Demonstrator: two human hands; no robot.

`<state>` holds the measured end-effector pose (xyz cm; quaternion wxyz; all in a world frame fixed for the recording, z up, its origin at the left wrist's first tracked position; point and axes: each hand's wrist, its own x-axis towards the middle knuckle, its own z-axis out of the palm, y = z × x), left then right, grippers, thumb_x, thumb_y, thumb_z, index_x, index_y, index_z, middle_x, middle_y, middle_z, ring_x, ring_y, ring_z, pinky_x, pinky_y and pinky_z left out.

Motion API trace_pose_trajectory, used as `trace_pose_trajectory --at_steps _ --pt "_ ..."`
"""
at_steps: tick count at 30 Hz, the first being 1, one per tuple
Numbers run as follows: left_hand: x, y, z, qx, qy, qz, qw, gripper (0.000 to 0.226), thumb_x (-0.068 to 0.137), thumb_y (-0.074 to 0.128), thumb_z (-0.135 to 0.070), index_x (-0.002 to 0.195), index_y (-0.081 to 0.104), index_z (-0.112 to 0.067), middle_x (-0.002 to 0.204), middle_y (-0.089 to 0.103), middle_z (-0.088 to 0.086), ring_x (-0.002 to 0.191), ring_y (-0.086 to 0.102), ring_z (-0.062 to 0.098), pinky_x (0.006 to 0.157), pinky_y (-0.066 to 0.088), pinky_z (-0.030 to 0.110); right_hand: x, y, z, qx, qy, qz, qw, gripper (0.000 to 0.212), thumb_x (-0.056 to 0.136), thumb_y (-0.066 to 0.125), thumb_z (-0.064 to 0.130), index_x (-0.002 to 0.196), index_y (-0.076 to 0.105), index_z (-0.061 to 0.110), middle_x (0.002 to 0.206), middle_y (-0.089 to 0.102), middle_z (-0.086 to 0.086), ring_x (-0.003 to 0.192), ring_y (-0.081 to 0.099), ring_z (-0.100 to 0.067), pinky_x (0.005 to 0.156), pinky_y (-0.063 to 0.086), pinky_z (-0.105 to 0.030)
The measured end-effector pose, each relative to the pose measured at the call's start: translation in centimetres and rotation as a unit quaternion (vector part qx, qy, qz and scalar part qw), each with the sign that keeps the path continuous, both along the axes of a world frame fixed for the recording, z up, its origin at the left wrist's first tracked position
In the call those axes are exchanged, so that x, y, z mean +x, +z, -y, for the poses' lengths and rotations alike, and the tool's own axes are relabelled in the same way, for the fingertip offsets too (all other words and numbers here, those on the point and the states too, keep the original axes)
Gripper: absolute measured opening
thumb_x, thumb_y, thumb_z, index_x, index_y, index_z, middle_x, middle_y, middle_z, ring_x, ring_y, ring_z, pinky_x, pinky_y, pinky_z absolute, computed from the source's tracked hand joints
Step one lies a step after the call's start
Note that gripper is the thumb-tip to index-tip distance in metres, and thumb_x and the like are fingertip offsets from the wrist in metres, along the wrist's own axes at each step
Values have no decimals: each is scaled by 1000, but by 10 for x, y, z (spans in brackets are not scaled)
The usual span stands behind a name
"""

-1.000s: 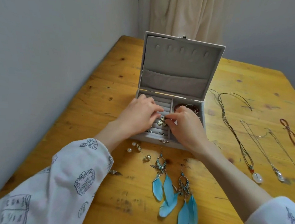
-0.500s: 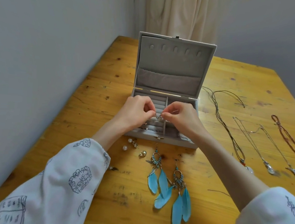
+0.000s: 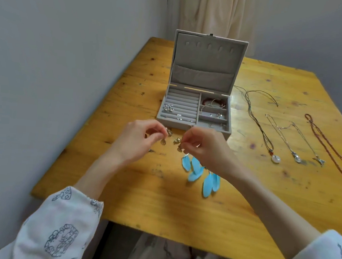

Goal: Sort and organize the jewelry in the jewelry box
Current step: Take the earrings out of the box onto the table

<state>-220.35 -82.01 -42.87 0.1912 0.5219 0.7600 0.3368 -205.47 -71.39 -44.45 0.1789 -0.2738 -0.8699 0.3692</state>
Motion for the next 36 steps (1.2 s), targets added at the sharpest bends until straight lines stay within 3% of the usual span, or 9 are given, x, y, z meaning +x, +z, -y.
trace_pose_trajectory --at_steps 4,9,15,20,24,27,31,36 --pt "10 -15 22 -57 -10 48 997 12 88 58 -8 85 67 -16 79 69 -4 70 62 2 66 44 5 5 -12 24 -37 9 28 999 22 81 62 3 71 59 23 74 72 -7 69 67 -16 69 55 -31" --pt "13 -21 28 -125 -31 42 991 14 88 56 -8 83 65 -17 72 66 -5 69 62 7 61 42 5 4 -21 37 -71 28 83 994 10 82 61 4 79 63 13 76 72 -8 72 68 -17 57 49 -20" --pt "6 -23 6 -242 -77 12 967 15 89 56 -15 79 64 -21 75 68 -3 67 58 4 72 45 22 -9 -20 28 -19 48 162 985 11 82 61 6 88 69 9 84 71 -6 78 62 -15 68 43 -22" --pt "5 -23 -9 -232 -69 -15 970 12 88 59 -18 86 70 -20 69 63 -9 65 52 0 59 38 17 -20 -20 14 24 47 189 981 16 84 58 6 90 72 9 91 70 -6 89 60 -20 72 40 -23" --pt "4 -30 -18 -210 -46 -39 976 16 89 59 -18 98 71 -17 96 69 0 88 54 8 79 41 23 -26 -20 5 34 35 190 981 18 84 56 5 89 72 9 90 70 -7 82 55 -16 70 42 -23" --pt "1 -33 -24 -187 -29 -44 981 12 86 62 -18 96 69 -18 99 65 0 101 54 14 86 43 29 -30 -22 0 34 20 181 983 18 84 55 5 87 72 10 89 69 -7 78 54 -15 69 46 -25" --pt "-1 -36 -29 -160 -5 -39 986 4 84 65 -19 85 69 -18 85 62 -3 95 56 15 84 44 30 -32 -25 -2 26 13 169 985 14 85 58 8 89 71 10 90 68 -7 79 55 -15 69 46 -25" --pt "1 -39 -31 -136 7 -37 990 11 85 65 -20 92 72 -17 95 68 0 88 54 9 83 43 28 -32 -26 -3 30 5 156 987 12 86 60 11 95 68 9 93 67 -7 84 55 -17 73 48 -27"
